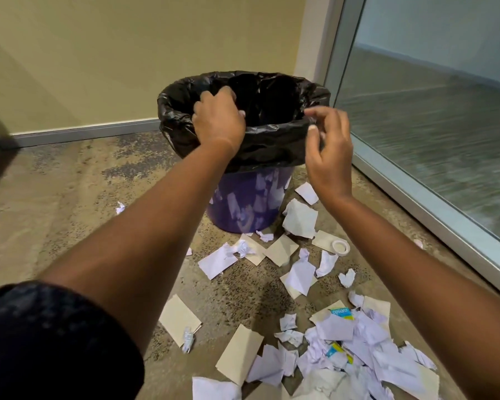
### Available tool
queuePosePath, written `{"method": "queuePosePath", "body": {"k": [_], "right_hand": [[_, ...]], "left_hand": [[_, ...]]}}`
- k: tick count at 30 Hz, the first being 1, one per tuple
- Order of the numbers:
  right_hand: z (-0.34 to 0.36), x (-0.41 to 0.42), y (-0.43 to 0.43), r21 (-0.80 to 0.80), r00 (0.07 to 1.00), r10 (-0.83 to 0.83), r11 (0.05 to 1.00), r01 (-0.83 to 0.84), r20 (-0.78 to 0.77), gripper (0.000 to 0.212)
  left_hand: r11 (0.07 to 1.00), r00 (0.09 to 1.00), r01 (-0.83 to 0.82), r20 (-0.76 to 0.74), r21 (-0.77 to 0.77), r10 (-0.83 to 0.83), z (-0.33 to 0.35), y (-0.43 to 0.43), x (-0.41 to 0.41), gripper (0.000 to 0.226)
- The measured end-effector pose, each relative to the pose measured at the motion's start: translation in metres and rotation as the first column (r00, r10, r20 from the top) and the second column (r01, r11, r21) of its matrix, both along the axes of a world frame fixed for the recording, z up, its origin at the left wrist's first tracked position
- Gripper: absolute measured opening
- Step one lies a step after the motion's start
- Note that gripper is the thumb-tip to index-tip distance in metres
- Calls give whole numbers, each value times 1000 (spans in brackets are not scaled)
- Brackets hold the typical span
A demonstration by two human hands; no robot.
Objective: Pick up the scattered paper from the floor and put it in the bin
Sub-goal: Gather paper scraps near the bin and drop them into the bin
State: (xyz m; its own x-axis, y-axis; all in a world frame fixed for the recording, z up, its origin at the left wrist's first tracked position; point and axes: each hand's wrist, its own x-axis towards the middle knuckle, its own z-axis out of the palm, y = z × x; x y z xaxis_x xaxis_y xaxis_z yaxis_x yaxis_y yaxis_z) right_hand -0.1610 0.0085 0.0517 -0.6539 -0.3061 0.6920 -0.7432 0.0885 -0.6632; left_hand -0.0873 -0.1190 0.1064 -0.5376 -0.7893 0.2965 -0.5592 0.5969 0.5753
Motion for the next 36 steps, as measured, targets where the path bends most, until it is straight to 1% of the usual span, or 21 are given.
{"method": "queuePosePath", "body": {"k": [3, 6, 7, 9, 11, 12, 13, 14, 15, 16, 18, 20, 22, 23, 24, 25, 26, 29, 31, 33, 36], "right_hand": [[-22, 4, 30, 29, 999, -34, 999, 33, 41, 27], [-55, 12, 60, 97, 983, -109, 991, 95, 149, 26], [-69, 15, 70, 145, 972, -136, 983, 109, 191, 27], [-100, 21, 91, 304, 943, -201, 946, 116, 267, 28], [-130, 26, 113, 507, 909, -285, 856, 98, 305, 31], [-143, 27, 124, 606, 890, -331, 791, 80, 315, 31], [-153, 29, 135, 693, 871, -380, 718, 65, 312, 31], [-160, 31, 145, 763, 853, -426, 644, 52, 301, 35], [-165, 32, 154, 810, 832, -468, 585, 38, 299, 42], [-166, 35, 161, 839, 802, -508, 544, 15, 315, 49], [-167, 40, 171, 847, 735, -555, 530, -48, 389, 56], [-167, 44, 176, 835, 685, -561, 536, -126, 464, 60], [-167, 49, 178, 837, 664, -558, 510, -199, 498, 65], [-166, 51, 177, 848, 668, -559, 480, -223, 492, 67], [-165, 54, 176, 859, 675, -558, 452, -240, 483, 70], [-164, 57, 174, 859, 676, -553, 441, -258, 487, 73], [-162, 60, 171, 853, 681, -537, 444, -273, 498, 75], [-159, 67, 162, 835, 718, -471, 468, -288, 512, 77], [-159, 68, 155, 788, 698, -437, 534, -307, 568, 70], [-160, 68, 150, 696, 648, -381, 635, -336, 660, 60], [-158, 69, 147, 535, 606, -258, 776, -333, 752, 40]], "left_hand": [[993, 997, 18, -77, -116, -28, -11, 11, 8, 43], [982, 977, 26, -203, -189, -65, -39, 33, 23, 52], [978, 972, 26, -223, -208, -73, -53, 43, 30, 54], [972, 974, 44, -206, -231, -93, -88, 67, 44, 56], [969, 989, 79, -100, -236, -105, -124, 93, 56, 57], [976, 994, 105, -6, -192, -108, -141, 105, 61, 60], [987, 984, 141, 118, -76, -131, -155, 116, 66, 63], [982, 949, 168, 254, 84, -185, -168, 126, 70, 66], [954, 895, 188, 360, 235, -265, -181, 136, 75, 70], [914, 835, 197, 428, 354, -346, -191, 145, 80, 73], [859, 764, 225, 464, 460, -448, -207, 159, 88, 85], [802, 718, 268, 444, 534, -536, -210, 170, 94, 118], [751, 641, 308, 456, 584, -618, -210, 177, 94, 144], [737, 598, 318, 478, 596, -644, -207, 181, 94, 149], [724, 562, 324, 492, 609, -665, -206, 184, 94, 142], [726, 540, 324, 511, 607, -669, -207, 188, 93, 127], [735, 527, 338, 528, 588, -665, -208, 191, 92, 114], [768, 504, 363, 582, 528, -638, -213, 200, 91, 98], [803, 526, 366, 606, 471, -596, -213, 201, 91, 84], [827, 590, 374, 581, 419, -561, -219, 201, 92, 74], [894, 746, 375, 493, 244, -447, -223, 197, 92, 64]]}}
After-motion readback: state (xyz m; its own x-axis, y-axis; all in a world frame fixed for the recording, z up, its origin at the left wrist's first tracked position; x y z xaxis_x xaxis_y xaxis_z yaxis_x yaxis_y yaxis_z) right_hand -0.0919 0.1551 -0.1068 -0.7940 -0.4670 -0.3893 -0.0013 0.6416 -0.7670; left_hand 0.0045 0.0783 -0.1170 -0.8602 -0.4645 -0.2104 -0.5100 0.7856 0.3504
